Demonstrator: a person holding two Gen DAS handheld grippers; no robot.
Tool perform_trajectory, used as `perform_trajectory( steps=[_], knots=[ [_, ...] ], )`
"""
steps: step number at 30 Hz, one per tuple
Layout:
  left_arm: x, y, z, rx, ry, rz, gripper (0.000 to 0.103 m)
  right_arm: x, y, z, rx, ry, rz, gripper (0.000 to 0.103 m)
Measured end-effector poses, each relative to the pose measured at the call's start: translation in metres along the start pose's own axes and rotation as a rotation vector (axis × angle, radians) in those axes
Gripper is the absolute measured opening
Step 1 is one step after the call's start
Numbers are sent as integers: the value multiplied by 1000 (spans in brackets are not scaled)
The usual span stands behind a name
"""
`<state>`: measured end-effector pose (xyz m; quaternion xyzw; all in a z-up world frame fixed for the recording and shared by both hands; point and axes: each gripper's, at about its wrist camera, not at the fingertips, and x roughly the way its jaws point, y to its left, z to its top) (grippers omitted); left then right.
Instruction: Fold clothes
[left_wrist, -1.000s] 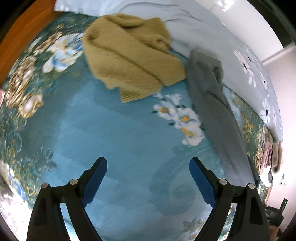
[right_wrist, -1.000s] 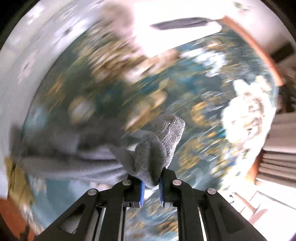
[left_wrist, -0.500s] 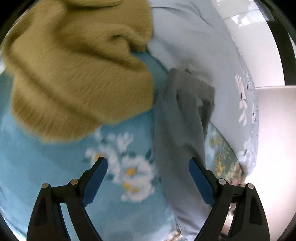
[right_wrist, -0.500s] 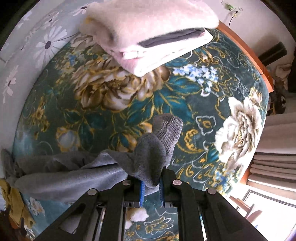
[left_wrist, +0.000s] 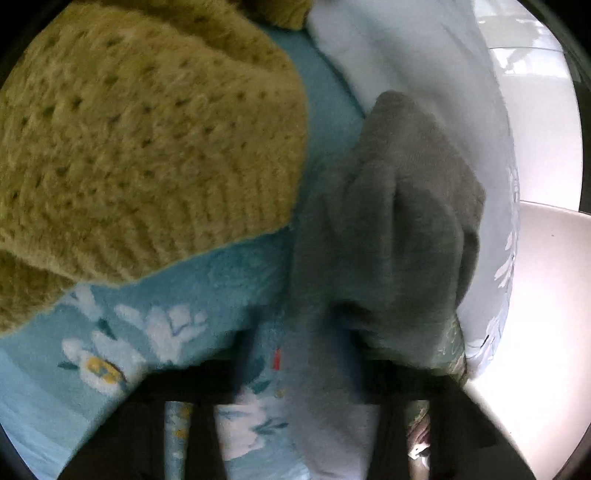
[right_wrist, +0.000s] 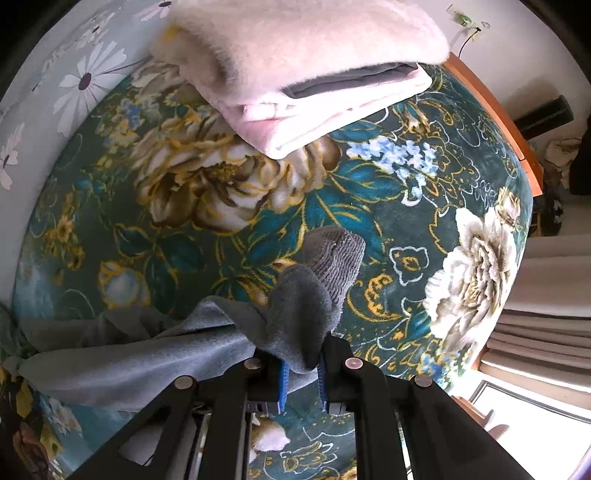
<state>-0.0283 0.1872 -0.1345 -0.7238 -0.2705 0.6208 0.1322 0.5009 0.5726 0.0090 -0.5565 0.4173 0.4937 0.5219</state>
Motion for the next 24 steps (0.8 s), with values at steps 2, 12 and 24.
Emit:
perform_trajectory(
  steps=[2, 12, 24],
  knots=[
    [-9, -5, -5, -2, -23, 2, 7, -3, 0, -1, 3, 0, 10, 13],
    [-135, 10, -67, 14, -241, -12, 6, -33, 15, -22, -42, -28, 137, 13],
    [-292, 246, -176, -215, -359, 269, 6, -31, 93, -129, -306, 72, 297, 13]
  ],
)
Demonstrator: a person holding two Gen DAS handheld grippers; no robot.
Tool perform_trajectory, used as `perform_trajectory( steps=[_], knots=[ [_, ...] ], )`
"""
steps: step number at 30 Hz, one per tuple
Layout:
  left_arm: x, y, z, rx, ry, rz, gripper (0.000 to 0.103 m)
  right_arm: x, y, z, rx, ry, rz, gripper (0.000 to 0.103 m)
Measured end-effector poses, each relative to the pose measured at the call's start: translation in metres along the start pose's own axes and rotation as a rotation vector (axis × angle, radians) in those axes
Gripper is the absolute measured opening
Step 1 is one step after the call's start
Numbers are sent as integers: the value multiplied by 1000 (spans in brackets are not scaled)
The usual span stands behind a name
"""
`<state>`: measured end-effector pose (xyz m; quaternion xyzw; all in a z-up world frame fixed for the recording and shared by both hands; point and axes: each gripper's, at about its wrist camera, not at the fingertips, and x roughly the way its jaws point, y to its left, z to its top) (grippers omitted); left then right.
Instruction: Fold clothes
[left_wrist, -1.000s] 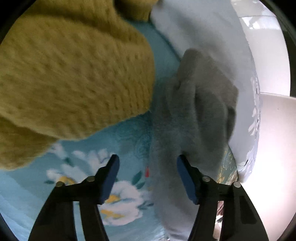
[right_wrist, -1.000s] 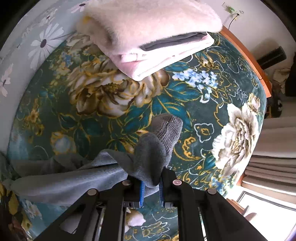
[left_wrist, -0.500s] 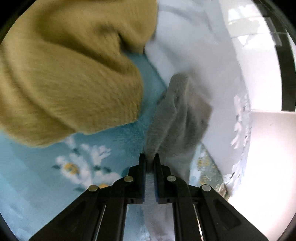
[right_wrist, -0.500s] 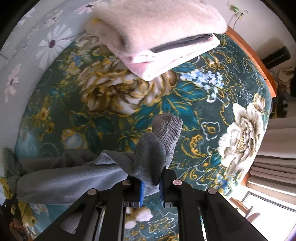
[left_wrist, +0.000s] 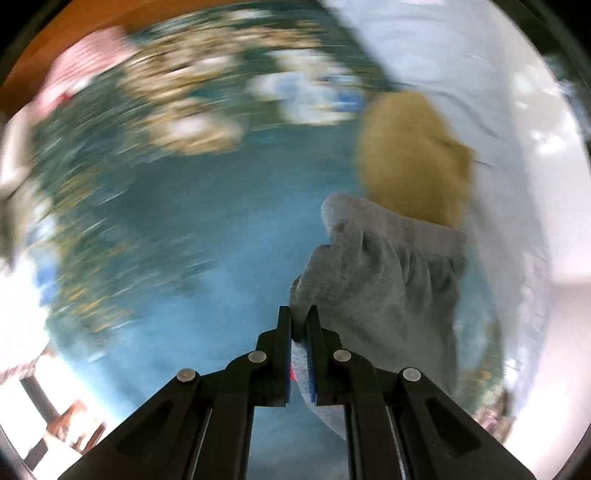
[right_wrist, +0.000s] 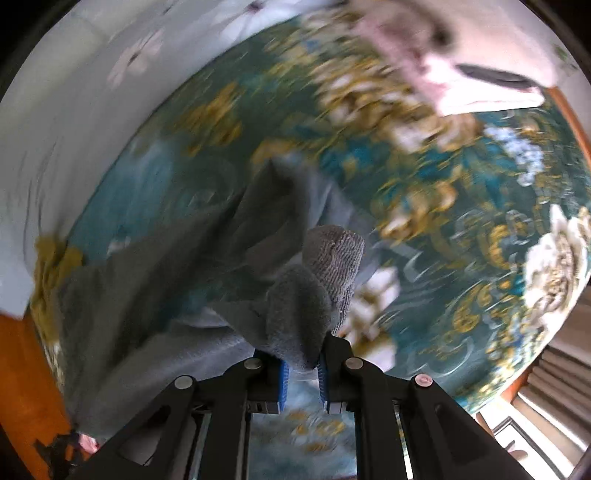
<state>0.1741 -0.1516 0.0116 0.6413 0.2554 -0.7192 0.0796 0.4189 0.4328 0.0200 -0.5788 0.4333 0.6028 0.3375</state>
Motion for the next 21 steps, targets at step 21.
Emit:
perform_trajectory(
  steps=[21],
  knots=[
    [22, 24, -50, 36, 160, 101, 7, 10, -30, -44, -42, -5, -93, 17]
  ],
)
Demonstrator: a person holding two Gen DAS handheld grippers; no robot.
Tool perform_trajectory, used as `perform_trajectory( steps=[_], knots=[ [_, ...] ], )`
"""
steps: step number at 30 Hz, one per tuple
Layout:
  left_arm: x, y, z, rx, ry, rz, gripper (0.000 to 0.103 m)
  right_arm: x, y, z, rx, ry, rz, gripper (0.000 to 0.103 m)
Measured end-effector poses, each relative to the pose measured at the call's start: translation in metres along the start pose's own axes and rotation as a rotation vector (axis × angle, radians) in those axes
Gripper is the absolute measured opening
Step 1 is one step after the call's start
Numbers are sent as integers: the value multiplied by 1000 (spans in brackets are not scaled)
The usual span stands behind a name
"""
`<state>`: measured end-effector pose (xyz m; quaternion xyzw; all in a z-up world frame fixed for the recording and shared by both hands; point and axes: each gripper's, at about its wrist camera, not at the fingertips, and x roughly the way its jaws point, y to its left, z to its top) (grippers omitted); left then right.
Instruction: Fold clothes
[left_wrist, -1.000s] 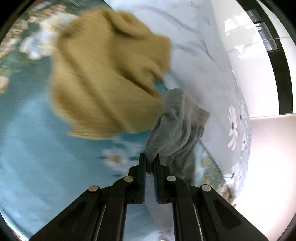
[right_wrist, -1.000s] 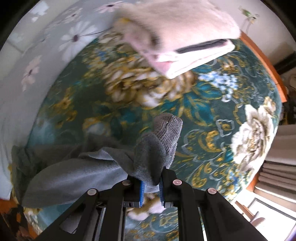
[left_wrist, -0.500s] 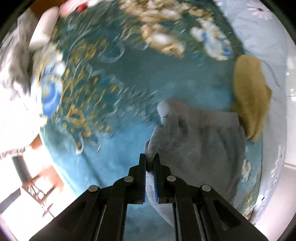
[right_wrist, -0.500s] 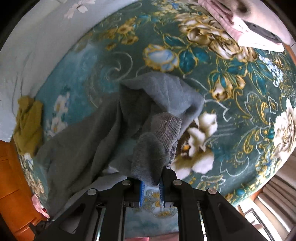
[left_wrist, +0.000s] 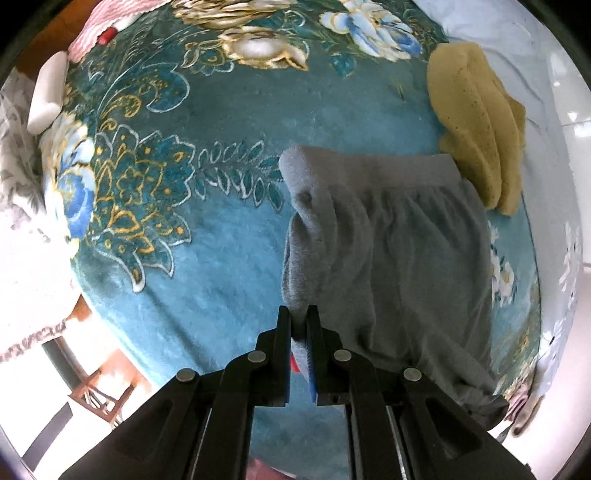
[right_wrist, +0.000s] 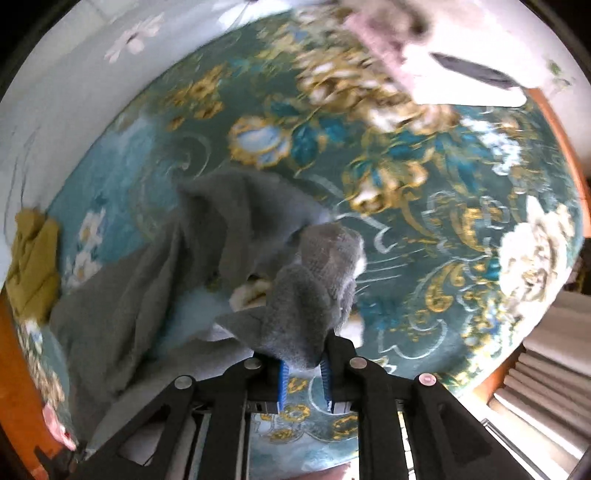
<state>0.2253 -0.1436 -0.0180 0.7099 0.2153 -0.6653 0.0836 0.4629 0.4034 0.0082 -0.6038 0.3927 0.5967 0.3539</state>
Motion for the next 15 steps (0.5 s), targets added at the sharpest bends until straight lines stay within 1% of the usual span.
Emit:
perform_trajectory(
  steps=[1, 2, 3, 4, 7, 8, 9, 11, 14, 15],
  knots=[
    [-2, 1, -2, 5, 6, -1, 7, 4, -2, 0, 4, 6, 23, 17],
    [-3, 1, -3, -12, 5, -3, 7, 4, -8, 0, 22, -1, 52, 17],
    [-4, 0, -4, -20, 0, 1, 7, 4, -13, 0, 40, -8, 81, 22],
    [-5, -2, -6, -22, -4, 8, 7, 3, -19, 0, 58, -19, 110, 24],
    [-8, -13, -10, -18, -12, 43, 7, -9, -41, 5, 117, -96, 204, 38],
    [-8, -14, -11, -22, -16, 48, 8, -14, -50, 10, 135, -130, 210, 46],
    [-9, -15, -13, -28, -20, 53, 8, -18, -55, 14, 144, -153, 198, 48],
    [-10, -18, -11, -34, -25, 59, 8, -24, -58, 24, 148, -185, 186, 48],
    [-13, -25, -14, -16, -43, 79, 8, -22, -40, 49, 81, -172, 206, 48],
    [-12, -27, -15, -4, -49, 86, 8, -20, -26, 55, 31, -165, 199, 48]
  ],
)
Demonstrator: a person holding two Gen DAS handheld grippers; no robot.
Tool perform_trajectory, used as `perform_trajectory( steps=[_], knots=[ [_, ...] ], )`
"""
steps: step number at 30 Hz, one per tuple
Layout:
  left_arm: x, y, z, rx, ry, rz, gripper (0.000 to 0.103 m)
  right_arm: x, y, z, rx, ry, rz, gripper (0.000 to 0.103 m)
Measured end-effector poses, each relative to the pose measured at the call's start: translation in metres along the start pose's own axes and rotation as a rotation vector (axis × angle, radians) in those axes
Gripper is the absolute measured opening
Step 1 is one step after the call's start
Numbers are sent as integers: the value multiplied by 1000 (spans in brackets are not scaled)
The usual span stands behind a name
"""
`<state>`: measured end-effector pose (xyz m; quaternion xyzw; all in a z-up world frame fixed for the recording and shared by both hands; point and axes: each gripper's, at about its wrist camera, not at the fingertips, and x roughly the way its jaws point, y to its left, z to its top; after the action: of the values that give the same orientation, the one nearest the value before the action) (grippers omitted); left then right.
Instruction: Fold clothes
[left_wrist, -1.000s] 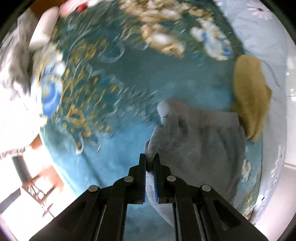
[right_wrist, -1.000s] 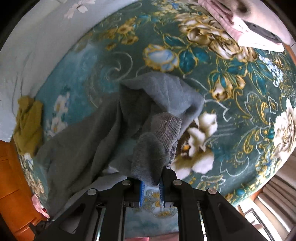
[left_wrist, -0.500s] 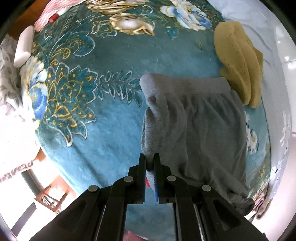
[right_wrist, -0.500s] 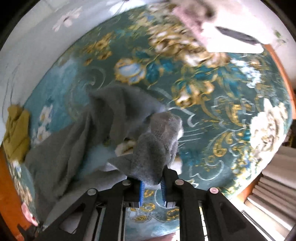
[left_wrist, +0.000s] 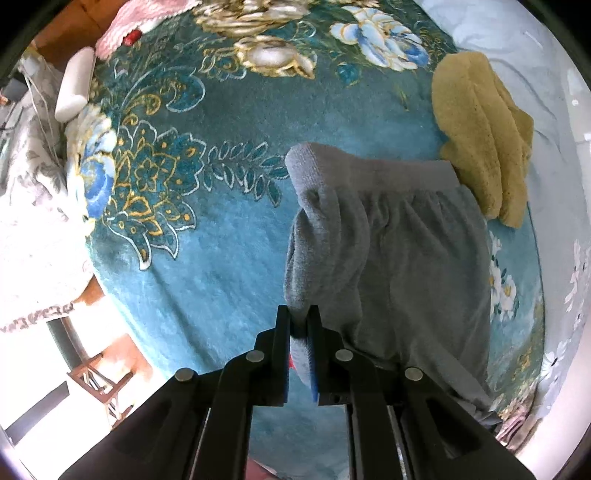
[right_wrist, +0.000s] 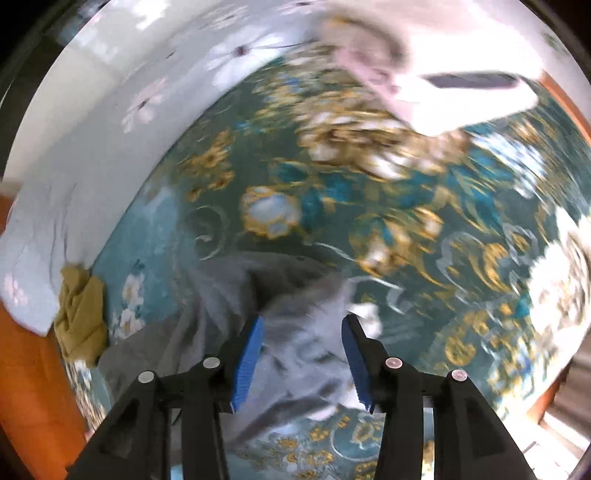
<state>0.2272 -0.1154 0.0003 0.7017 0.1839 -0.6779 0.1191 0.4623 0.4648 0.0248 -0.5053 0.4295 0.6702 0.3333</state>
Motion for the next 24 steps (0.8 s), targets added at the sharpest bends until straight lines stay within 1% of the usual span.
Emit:
perform_trajectory(
  steps=[1, 3, 4, 5, 7, 8, 9, 10, 11, 14, 17, 19, 21, 23, 24],
  knots=[
    [-1, -1, -1, 10, -5, 6, 9, 6, 13, 4, -49, 12, -3, 48],
    [-9, -4, -3, 26, -11, 16, 20, 22, 36, 10, -128, 48, -13, 48],
    [-11, -6, -3, 30, -11, 13, 31, 32, 46, 11, -156, 69, -20, 48],
    [-14, -7, -3, 26, -7, 0, 38, 42, 51, 12, -164, 89, -29, 48],
    [-21, -9, -6, 11, -3, -27, 38, 60, 57, 15, -167, 124, -54, 48],
    [-25, -9, -9, 2, -3, -34, 38, 69, 59, 17, -163, 139, -68, 43],
    [-28, -9, -11, -8, -2, -38, 38, 76, 59, 20, -155, 150, -84, 25],
    [-30, -8, -13, -17, 0, -39, 38, 80, 58, 24, -154, 155, -100, 13],
    [-32, -7, -16, -27, 1, -42, 38, 82, 58, 28, -156, 154, -111, 5],
    [-37, -5, -23, -59, -5, -58, 38, 61, 69, 45, -197, 72, -85, 4],
    [-37, -8, -27, -76, -11, -58, 38, 9, 89, 68, -302, -84, -38, 4],
    [-36, -12, -29, -82, -6, -71, 38, -37, 97, 74, -392, -216, -21, 4],
    [-34, -18, -32, -82, 2, -85, 38, -58, 100, 70, -488, -306, -54, 4],
    [-32, -26, -35, -67, 12, -94, 38, -52, 93, 56, -610, -342, -174, 4],
    [-30, -30, -37, -58, 17, -95, 38, -44, 89, 49, -669, -342, -237, 4]
  ],
)
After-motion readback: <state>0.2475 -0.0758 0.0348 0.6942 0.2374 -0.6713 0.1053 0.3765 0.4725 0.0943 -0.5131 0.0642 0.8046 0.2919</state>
